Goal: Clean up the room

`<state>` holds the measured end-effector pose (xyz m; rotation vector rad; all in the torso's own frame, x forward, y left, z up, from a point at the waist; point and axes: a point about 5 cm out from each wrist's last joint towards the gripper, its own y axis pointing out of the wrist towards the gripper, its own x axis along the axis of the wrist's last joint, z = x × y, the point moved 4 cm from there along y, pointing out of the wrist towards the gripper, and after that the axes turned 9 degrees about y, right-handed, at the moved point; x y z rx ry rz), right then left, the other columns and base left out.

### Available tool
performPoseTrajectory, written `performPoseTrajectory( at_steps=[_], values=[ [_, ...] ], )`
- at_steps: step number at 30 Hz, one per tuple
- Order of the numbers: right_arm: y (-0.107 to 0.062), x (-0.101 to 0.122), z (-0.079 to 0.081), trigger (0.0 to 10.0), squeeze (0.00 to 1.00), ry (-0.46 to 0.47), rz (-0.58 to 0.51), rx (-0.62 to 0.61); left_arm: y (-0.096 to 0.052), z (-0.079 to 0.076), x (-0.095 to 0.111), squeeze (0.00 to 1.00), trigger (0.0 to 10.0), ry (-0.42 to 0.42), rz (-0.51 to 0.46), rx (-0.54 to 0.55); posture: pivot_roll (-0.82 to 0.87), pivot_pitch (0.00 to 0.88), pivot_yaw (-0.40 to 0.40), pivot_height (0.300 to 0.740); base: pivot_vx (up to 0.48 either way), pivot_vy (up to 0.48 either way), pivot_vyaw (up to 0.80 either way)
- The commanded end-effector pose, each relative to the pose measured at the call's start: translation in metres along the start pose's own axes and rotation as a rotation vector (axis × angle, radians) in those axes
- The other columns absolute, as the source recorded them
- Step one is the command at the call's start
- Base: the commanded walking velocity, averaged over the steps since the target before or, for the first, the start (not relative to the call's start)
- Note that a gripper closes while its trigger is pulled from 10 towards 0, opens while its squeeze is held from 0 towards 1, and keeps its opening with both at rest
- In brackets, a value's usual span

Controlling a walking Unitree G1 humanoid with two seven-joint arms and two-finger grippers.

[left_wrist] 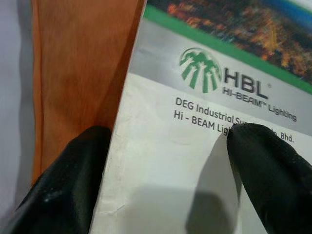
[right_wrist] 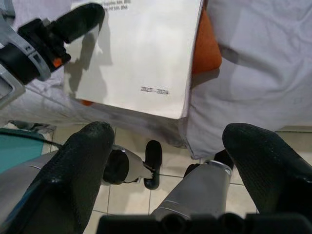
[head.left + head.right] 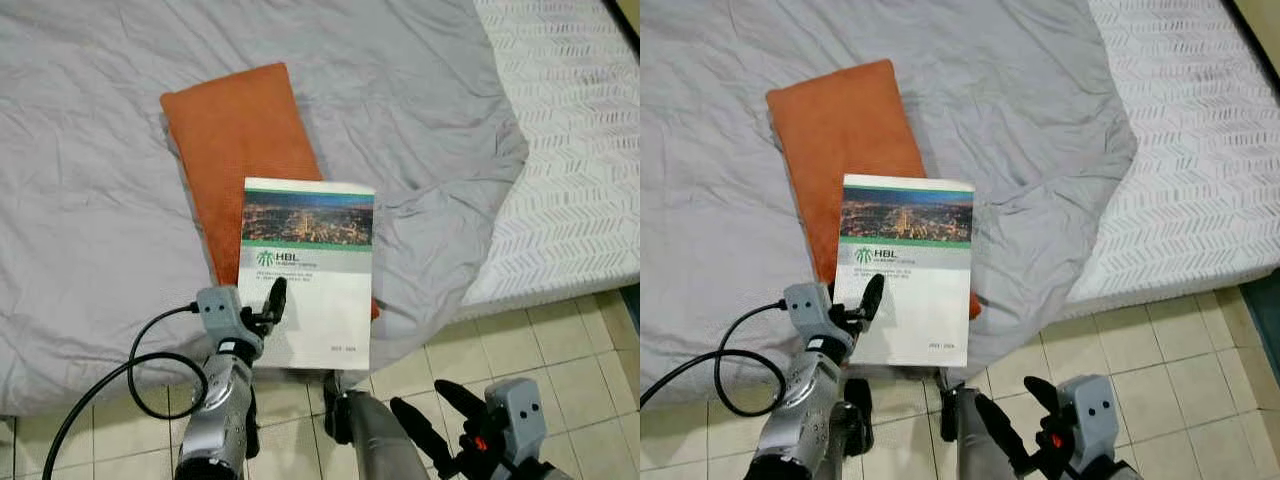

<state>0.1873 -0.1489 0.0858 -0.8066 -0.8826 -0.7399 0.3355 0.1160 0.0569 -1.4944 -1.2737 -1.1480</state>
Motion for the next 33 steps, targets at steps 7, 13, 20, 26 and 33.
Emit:
performPoseTrajectory(
  at_steps=[7,13,20,26,33],
  values=[
    [-0.006,-0.012,-0.006,10.0,0.00,0.020,0.053,-0.035,-0.010,-0.012,-0.056,0.00,0.0,-0.252,0.236,0.006,-0.31,0.548,-0.183,0.740,0.000,0.000,0.00],
    [-0.007,-0.013,-0.008,10.0,0.00,0.018,0.056,-0.042,0.002,-0.006,-0.039,0.00,0.0,-0.179,0.182,-0.038,-0.31,0.545,-0.180,0.740,0.000,0.000,0.00],
    [0.001,-0.010,-0.011,10.0,0.00,0.019,0.040,-0.043,-0.001,-0.006,-0.034,0.00,0.0,-0.127,0.151,-0.111,-0.29,0.523,-0.167,0.740,0.000,0.000,0.00],
    [0.020,-0.006,-0.024,10.0,0.00,0.049,-0.012,-0.087,0.010,0.003,-0.005,0.00,0.0,-0.068,0.070,-0.160,-0.24,0.424,-0.119,0.740,0.000,0.000,0.00],
    [0.045,0.006,-0.036,10.0,0.00,0.072,-0.093,-0.110,0.013,0.003,0.028,0.00,0.0,0.059,-0.011,-0.230,-0.15,0.273,-0.061,0.740,0.000,0.000,0.00]
  ],
)
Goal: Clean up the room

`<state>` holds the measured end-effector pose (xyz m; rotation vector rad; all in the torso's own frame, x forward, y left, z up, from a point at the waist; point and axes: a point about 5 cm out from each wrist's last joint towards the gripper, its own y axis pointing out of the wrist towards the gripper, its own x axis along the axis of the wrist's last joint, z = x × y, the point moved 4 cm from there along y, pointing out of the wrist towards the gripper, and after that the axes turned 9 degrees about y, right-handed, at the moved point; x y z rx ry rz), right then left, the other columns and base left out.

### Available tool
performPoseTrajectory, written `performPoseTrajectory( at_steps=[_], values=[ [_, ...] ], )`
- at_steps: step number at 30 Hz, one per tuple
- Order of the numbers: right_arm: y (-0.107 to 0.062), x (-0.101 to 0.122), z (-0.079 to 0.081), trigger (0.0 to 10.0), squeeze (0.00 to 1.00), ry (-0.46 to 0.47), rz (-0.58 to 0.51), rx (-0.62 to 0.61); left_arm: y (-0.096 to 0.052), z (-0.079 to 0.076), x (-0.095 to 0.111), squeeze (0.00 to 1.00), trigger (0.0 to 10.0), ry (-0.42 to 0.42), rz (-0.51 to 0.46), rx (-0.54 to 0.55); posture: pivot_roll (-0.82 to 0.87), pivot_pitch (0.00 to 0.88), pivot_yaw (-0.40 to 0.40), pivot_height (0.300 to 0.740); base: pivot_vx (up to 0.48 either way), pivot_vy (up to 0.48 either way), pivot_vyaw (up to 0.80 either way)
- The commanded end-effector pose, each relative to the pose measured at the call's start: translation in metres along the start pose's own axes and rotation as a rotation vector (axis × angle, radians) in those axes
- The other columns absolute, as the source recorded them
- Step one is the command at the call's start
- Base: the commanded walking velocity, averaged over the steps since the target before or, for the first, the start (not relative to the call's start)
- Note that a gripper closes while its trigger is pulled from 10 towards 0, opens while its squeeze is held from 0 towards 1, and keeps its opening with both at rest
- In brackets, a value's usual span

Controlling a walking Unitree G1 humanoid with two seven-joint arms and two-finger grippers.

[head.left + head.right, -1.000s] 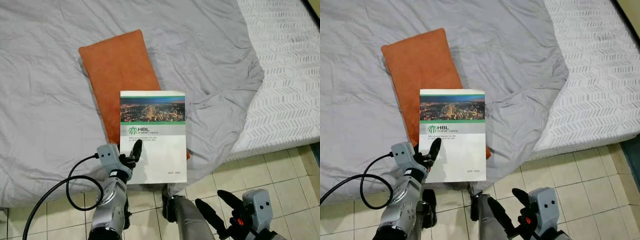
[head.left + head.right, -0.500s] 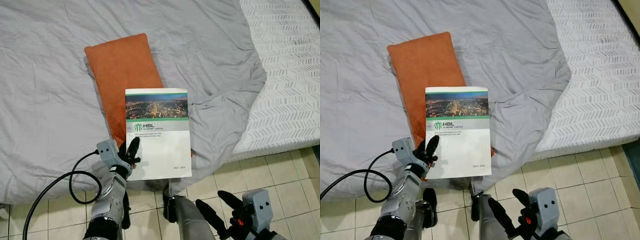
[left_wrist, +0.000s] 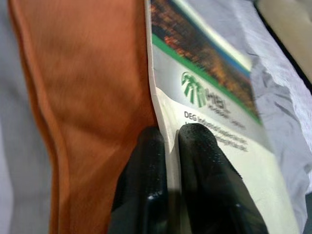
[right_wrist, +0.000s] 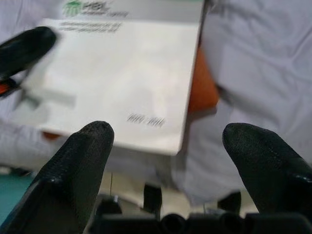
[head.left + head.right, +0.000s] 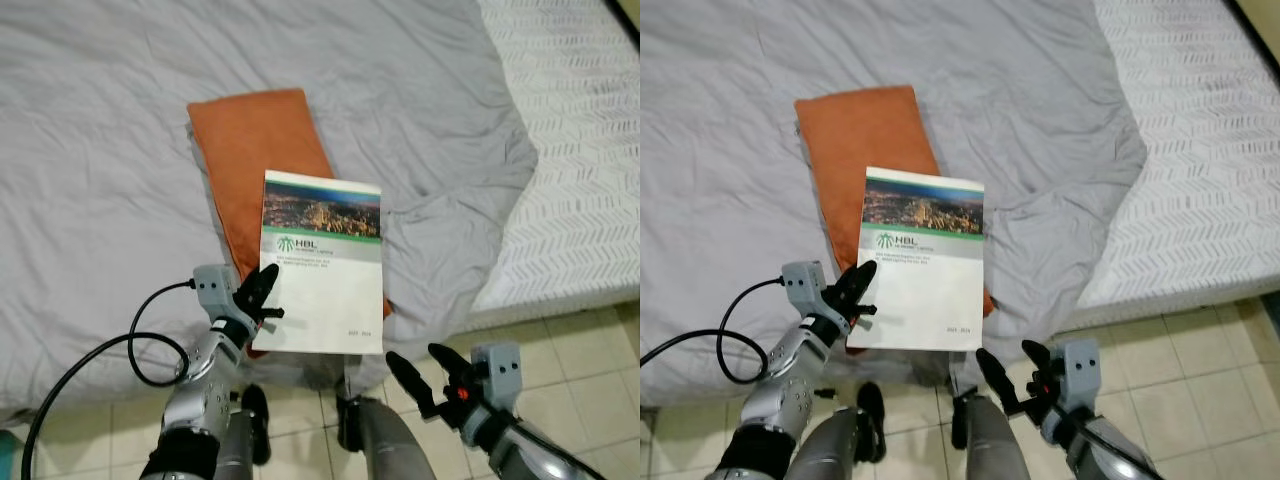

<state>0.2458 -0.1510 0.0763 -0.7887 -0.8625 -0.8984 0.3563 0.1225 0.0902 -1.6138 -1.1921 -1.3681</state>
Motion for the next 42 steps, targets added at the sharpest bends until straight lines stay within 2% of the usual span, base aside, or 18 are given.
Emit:
performPoseTrajectory(
  at_steps=[1,5,13,16,19,20,22,26,29,30,34,37,42],
  values=[
    [0.000,-0.009,-0.012,10.0,0.00,0.010,0.014,-0.049,-0.006,0.001,-0.003,0.00,0.0,0.051,0.026,-0.014,-0.14,0.244,-0.052,0.740,0.000,0.000,0.00],
    [0.022,0.000,-0.018,10.0,0.00,0.005,-0.043,-0.054,-0.011,0.006,0.006,0.00,0.0,0.127,0.017,-0.033,-0.10,0.151,-0.024,0.740,0.000,0.000,0.00],
    [0.038,0.001,-0.023,10.0,0.00,-0.004,-0.070,-0.055,-0.013,0.015,-0.009,0.00,0.0,0.166,0.079,0.024,-0.10,0.095,-0.012,0.740,0.000,0.000,0.00],
    [0.044,0.009,-0.028,10.0,0.00,-0.036,-0.102,-0.084,-0.015,0.023,0.000,0.00,0.0,0.258,0.063,0.088,-0.08,0.069,-0.001,0.740,0.000,0.000,0.00],
    [0.042,0.011,-0.035,10.0,0.00,-0.068,-0.103,-0.127,-0.019,0.026,0.007,0.00,0.0,0.283,0.042,0.110,-0.08,0.057,-0.001,0.740,0.000,0.000,0.00],
    [0.032,0.014,-0.045,10.0,0.00,-0.108,-0.115,-0.189,-0.031,0.024,0.019,0.00,0.0,0.345,0.004,0.123,-0.08,0.044,-0.002,0.740,0.000,0.000,0.00],
    [0.023,0.015,-0.051,10.0,0.00,-0.117,-0.128,-0.223,-0.041,0.019,0.022,0.00,0.0,0.364,-0.007,0.125,-0.07,0.030,-0.003,0.740,0.000,0.000,0.00],
    [0.018,0.012,-0.057,10.0,0.00,-0.102,-0.139,-0.244,-0.045,0.014,0.019,0.00,0.0,0.374,-0.004,0.134,-0.06,0.009,-0.001,0.740,0.000,0.000,0.00],
    [0.026,0.011,-0.058,10.0,0.00,-0.095,-0.143,-0.238,-0.039,0.013,0.015,0.00,0.0,0.415,0.007,0.139,-0.06,0.000,0.003,0.740,0.000,0.000,0.00],
    [0.034,0.017,-0.055,10.0,0.00,-0.101,-0.163,-0.226,-0.034,0.013,0.014,0.00,10.0,0.437,0.024,0.152,-0.07,0.000,0.007,0.740,0.000,0.000,0.00],
    [0.041,0.024,-0.052,10.0,0.00,-0.110,-0.186,-0.215,-0.031,0.016,0.014,0.00,10.0,0.464,0.044,0.174,-0.07,0.000,0.011,0.740,0.000,0.000,0.00],
    [0.044,0.027,-0.051,10.0,0.00,-0.129,-0.196,-0.215,-0.029,0.016,0.015,0.00,10.0,0.445,0.038,0.154,-0.07,0.000,0.013,0.740,0.175,-0.131,0.00],
    [0.039,0.025,-0.055,10.0,0.00,-0.179,-0.185,-0.220,-0.031,0.016,0.004,0.00,10.0,0.447,0.053,0.155,-0.11,0.022,-0.008,0.740,0.271,-0.393,0.00]
  ],
)
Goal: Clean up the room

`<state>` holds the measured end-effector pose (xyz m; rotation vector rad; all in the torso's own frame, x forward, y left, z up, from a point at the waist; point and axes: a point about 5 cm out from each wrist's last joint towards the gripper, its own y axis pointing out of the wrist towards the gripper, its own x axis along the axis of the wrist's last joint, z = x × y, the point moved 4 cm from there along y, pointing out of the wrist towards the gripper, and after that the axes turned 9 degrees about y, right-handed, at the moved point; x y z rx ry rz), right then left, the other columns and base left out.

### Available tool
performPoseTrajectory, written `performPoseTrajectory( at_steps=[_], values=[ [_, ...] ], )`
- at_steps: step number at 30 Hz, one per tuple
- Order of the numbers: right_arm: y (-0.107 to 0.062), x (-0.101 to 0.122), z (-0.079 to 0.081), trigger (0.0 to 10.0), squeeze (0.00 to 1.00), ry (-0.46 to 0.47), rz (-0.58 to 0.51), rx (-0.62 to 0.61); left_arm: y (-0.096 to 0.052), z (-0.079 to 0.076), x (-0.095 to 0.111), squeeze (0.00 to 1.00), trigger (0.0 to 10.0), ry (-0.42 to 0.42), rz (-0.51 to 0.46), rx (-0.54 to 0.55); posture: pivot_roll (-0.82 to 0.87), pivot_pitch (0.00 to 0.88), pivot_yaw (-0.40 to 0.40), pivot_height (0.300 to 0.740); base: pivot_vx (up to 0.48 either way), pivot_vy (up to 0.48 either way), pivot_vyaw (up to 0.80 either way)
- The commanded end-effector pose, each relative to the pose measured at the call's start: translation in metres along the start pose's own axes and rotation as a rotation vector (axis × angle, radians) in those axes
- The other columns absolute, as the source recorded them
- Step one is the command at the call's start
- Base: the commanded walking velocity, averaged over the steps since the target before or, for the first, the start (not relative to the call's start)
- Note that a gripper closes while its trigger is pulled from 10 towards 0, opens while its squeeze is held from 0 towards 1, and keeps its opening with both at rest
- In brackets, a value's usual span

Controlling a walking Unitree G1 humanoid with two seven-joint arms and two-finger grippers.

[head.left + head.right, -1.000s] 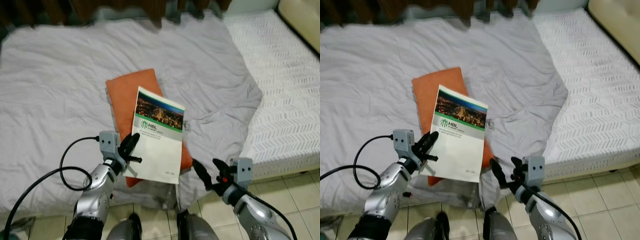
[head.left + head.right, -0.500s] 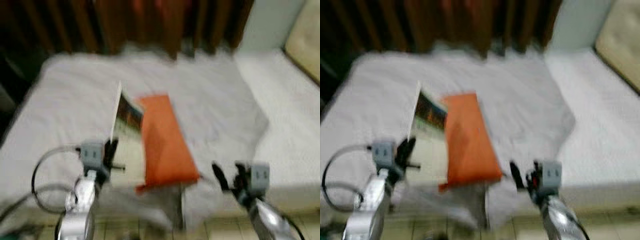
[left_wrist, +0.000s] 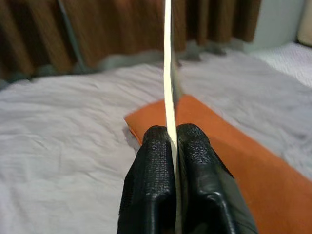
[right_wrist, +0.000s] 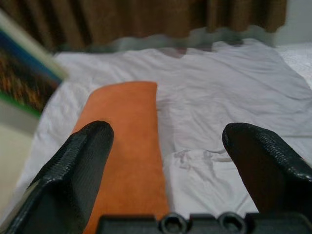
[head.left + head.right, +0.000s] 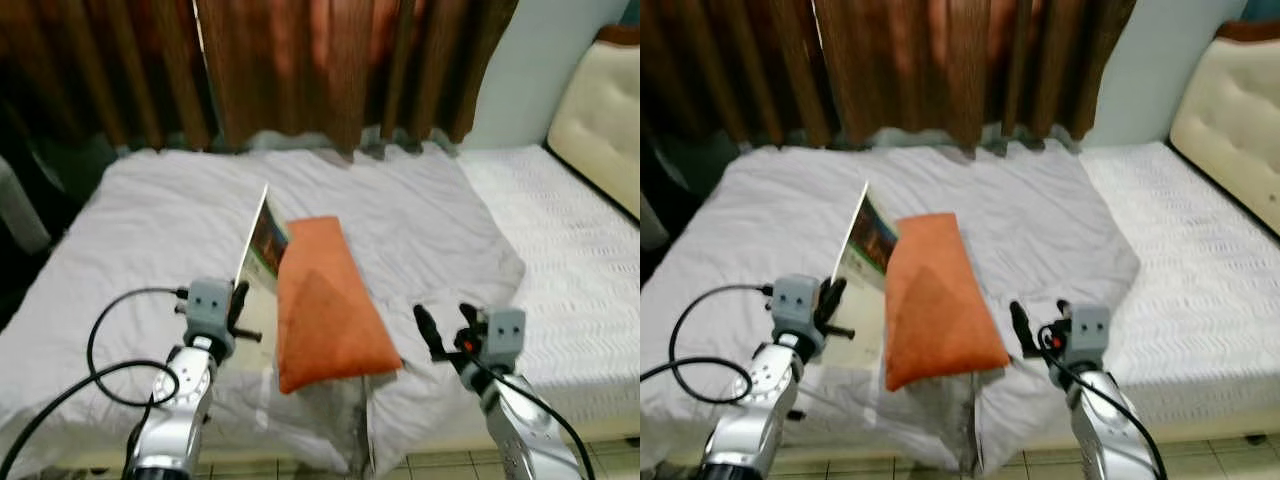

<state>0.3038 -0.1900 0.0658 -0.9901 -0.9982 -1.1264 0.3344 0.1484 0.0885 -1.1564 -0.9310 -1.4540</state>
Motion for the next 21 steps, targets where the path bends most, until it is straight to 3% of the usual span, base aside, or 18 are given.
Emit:
performPoseTrajectory(
  at_steps=[1,5,10,15,21],
  values=[
    [0.000,-0.001,-0.001,10.0,0.00,-0.028,0.010,0.006,-0.004,-0.002,-0.003,0.00,10.0,-0.009,-0.015,0.006,-0.11,0.025,-0.011,0.740,0.266,-0.398,0.00],
    [-0.007,0.001,-0.006,10.0,0.00,-0.042,-0.007,0.002,-0.014,-0.010,-0.010,0.00,10.0,-0.036,-0.007,0.008,-0.11,0.031,-0.031,0.740,0.263,-0.398,0.00],
    [-0.023,-0.002,-0.021,10.0,0.00,-0.019,-0.044,-0.093,-0.025,-0.022,0.003,0.00,10.0,-0.039,-0.057,-0.009,-0.08,0.021,-0.029,0.740,0.261,-0.399,0.00],
    [-0.023,-0.012,-0.023,10.0,0.00,-0.015,-0.001,-0.100,-0.020,-0.023,0.005,0.00,10.0,-0.038,-0.065,-0.016,-0.08,0.013,-0.022,0.740,0.261,-0.400,0.00],
    [-0.011,-0.008,-0.020,10.0,0.00,-0.028,-0.021,-0.089,-0.005,-0.015,0.010,0.00,10.0,-0.001,-0.082,-0.044,-0.10,0.000,0.001,0.740,0.262,-0.398,0.00]
  ],
)
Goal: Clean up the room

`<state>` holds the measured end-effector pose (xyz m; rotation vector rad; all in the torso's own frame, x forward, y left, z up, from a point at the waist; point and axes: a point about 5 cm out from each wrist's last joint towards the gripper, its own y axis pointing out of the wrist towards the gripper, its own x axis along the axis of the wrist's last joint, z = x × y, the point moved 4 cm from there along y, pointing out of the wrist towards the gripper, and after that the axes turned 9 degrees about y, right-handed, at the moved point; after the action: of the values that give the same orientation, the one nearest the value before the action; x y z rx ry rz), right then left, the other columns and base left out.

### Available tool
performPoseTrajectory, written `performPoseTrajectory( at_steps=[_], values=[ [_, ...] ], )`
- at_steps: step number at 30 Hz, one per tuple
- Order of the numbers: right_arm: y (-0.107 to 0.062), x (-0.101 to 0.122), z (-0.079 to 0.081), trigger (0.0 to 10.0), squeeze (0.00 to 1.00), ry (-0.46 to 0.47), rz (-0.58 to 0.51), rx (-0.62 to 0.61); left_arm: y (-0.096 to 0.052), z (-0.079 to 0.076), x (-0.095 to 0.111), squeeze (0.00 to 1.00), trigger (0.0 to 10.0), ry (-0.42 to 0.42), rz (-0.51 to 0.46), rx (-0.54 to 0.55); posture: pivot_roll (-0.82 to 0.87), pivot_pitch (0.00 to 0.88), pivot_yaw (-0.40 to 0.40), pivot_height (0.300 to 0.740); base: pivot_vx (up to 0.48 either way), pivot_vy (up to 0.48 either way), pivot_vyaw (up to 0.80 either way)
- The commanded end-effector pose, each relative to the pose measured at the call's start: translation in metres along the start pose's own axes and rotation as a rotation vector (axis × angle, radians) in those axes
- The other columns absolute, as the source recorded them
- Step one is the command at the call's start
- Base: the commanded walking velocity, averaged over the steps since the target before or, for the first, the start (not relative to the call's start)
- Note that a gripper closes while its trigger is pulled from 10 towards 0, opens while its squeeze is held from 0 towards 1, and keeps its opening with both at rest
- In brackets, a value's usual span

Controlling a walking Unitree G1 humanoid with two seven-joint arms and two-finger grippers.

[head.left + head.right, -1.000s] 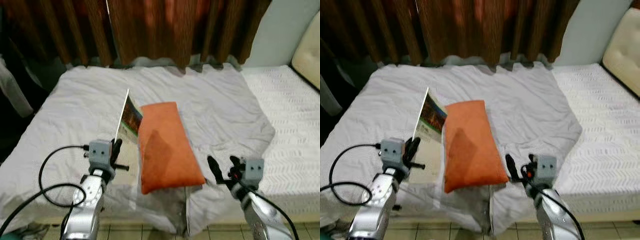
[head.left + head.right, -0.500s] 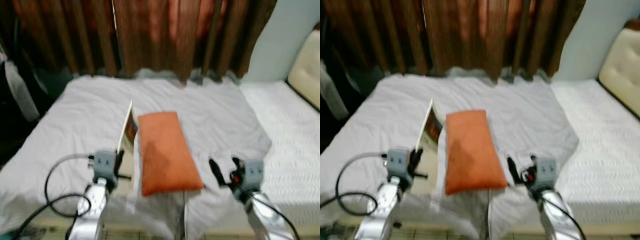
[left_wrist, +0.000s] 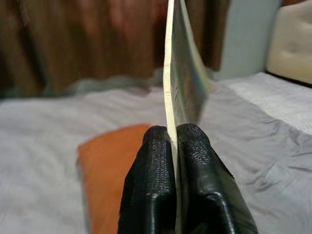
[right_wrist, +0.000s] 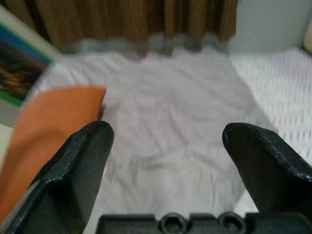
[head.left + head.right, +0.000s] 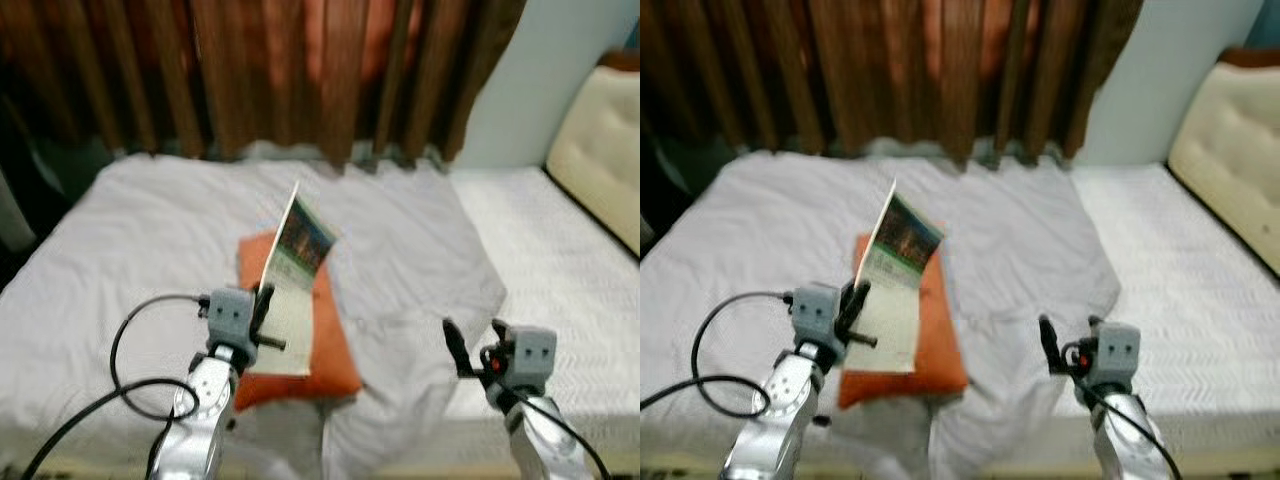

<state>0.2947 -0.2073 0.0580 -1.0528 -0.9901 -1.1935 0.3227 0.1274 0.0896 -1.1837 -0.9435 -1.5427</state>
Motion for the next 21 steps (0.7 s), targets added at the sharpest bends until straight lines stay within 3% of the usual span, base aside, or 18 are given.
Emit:
performPoseTrajectory(
  at_steps=[1,4,9,21],
  values=[
    [0.000,-0.002,-0.002,10.0,0.00,-0.014,0.005,-0.008,0.004,0.006,0.004,0.00,10.0,0.006,-0.017,0.008,-0.11,0.000,0.005,0.740,0.259,-0.401,0.00],
    [0.001,-0.001,-0.001,10.0,0.00,-0.030,0.002,-0.003,0.005,0.003,0.007,0.00,10.0,0.009,-0.024,-0.009,-0.11,0.000,0.011,0.740,0.259,-0.401,0.00],
    [-0.002,-0.001,-0.001,10.0,0.00,-0.020,-0.007,-0.005,0.008,-0.006,0.007,0.00,10.0,-0.006,-0.026,-0.026,-0.12,0.000,0.019,0.740,0.262,-0.400,-0.66],
    [0.004,-0.003,0.008,10.0,0.00,-0.017,0.015,0.057,0.006,0.003,-0.006,0.00,10.0,-0.028,0.026,0.048,-0.11,0.008,0.007,0.740,0.274,-0.391,0.00]
  ],
)
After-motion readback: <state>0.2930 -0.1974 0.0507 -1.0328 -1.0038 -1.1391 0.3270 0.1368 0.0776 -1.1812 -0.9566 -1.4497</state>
